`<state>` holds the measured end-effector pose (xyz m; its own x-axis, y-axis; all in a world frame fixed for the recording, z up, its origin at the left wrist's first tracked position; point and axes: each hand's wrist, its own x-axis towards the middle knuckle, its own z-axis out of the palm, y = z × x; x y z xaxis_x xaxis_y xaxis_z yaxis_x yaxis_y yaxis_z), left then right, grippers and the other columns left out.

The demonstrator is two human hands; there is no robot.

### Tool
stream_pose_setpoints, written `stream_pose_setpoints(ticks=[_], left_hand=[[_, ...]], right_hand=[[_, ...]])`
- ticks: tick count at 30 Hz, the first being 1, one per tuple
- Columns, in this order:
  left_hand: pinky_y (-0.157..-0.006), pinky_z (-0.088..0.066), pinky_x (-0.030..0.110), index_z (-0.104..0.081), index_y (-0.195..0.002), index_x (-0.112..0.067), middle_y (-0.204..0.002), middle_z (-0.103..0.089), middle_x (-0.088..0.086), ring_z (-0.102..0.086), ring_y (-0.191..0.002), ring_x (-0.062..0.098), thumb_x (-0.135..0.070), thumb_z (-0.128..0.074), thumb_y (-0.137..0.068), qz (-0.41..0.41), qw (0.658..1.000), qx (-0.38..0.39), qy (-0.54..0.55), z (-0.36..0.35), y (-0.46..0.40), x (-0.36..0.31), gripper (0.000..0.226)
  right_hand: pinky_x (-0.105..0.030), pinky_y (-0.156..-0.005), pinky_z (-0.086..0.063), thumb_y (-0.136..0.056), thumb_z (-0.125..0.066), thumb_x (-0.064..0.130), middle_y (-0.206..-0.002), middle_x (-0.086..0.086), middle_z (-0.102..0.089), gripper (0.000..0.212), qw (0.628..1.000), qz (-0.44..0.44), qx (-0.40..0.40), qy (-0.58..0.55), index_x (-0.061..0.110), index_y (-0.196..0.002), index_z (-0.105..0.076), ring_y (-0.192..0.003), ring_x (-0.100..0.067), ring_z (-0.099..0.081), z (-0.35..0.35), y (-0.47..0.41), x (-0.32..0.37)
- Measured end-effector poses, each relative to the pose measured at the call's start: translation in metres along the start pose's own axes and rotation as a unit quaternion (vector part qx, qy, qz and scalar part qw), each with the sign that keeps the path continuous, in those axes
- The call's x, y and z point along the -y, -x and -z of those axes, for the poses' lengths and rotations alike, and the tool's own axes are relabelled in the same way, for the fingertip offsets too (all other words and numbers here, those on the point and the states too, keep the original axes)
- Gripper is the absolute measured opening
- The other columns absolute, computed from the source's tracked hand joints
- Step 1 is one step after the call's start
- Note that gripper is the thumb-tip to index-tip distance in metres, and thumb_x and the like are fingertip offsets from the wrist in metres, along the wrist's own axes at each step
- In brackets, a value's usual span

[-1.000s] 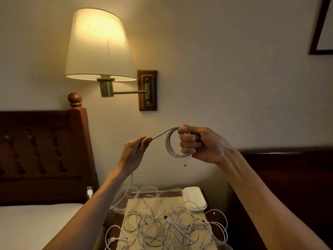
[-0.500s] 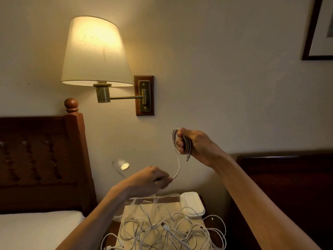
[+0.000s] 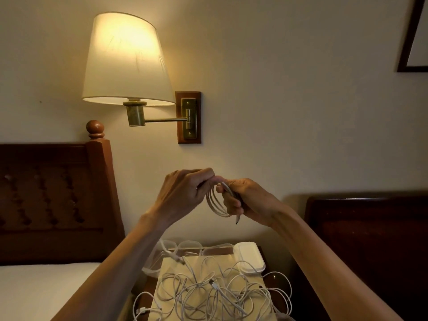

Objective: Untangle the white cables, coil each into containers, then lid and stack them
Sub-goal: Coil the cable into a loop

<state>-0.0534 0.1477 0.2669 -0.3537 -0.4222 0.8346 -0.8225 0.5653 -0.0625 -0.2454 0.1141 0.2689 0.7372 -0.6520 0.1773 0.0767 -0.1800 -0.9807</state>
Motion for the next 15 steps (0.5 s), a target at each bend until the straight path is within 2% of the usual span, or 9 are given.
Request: stream_pose_setpoints(ticks=[4,6,8,12,15], left_hand=[[-0.047,-0.037,0.015,-0.054,-0.074,-0.019,-0.056,-0.049,-0.014,-0.049,-0.047,0.005,-0.055,-0.041,-0.096,0.063,0.994,-0.023,0.089,-0.007,0.005,0.015,0.044],[-0.045,-0.036,0.02,-0.053,-0.073,-0.019,-0.055,-0.046,-0.013,-0.044,-0.044,0.006,-0.053,-0.039,-0.098,0.081,0.986,-0.034,0.139,-0.012,0.01,0.026,0.044],[-0.045,-0.032,0.019,-0.053,-0.073,-0.012,-0.055,-0.045,-0.009,-0.041,-0.044,0.007,-0.05,-0.038,-0.099,0.106,0.979,-0.041,0.172,-0.017,0.019,0.036,0.048],[-0.048,-0.034,0.011,-0.057,-0.083,-0.01,-0.064,-0.05,-0.012,-0.049,-0.053,0.004,-0.036,-0.04,-0.101,0.137,0.98,-0.041,0.135,-0.028,0.04,0.055,0.036],[-0.048,-0.037,0.013,-0.059,-0.086,-0.017,-0.066,-0.056,-0.003,-0.051,-0.054,0.005,-0.025,-0.043,-0.098,0.202,0.973,-0.042,0.102,-0.034,0.061,0.072,0.022]], right_hand=[[-0.022,-0.049,-0.026,-0.107,-0.025,0.027,-0.05,0.005,-0.033,0.04,0.996,-0.014,0.017,-0.083,0.01,-0.084,-0.053,-0.044,-0.008,-0.027,0.004,0.003,0.011],[-0.025,-0.051,-0.019,-0.106,-0.026,0.027,-0.049,0.008,-0.03,0.039,0.99,-0.013,0.018,-0.137,0.014,-0.078,-0.05,-0.043,-0.006,-0.024,0.01,0.006,0.019],[-0.022,-0.049,-0.023,-0.106,-0.026,0.026,-0.047,0.01,-0.029,0.038,0.982,-0.008,0.021,-0.186,0.015,-0.077,-0.048,-0.04,-0.005,-0.024,0.016,0.008,0.024],[-0.019,-0.046,-0.027,-0.105,-0.029,0.027,-0.048,0.01,-0.026,0.035,0.969,0.005,0.005,-0.247,0.016,-0.077,-0.047,-0.039,-0.004,-0.024,0.017,0.008,0.026],[-0.021,-0.049,-0.023,-0.102,-0.033,0.029,-0.049,0.01,-0.026,0.03,0.967,0.031,-0.017,-0.253,0.017,-0.077,-0.045,-0.04,-0.004,-0.024,0.022,0.01,0.031]])
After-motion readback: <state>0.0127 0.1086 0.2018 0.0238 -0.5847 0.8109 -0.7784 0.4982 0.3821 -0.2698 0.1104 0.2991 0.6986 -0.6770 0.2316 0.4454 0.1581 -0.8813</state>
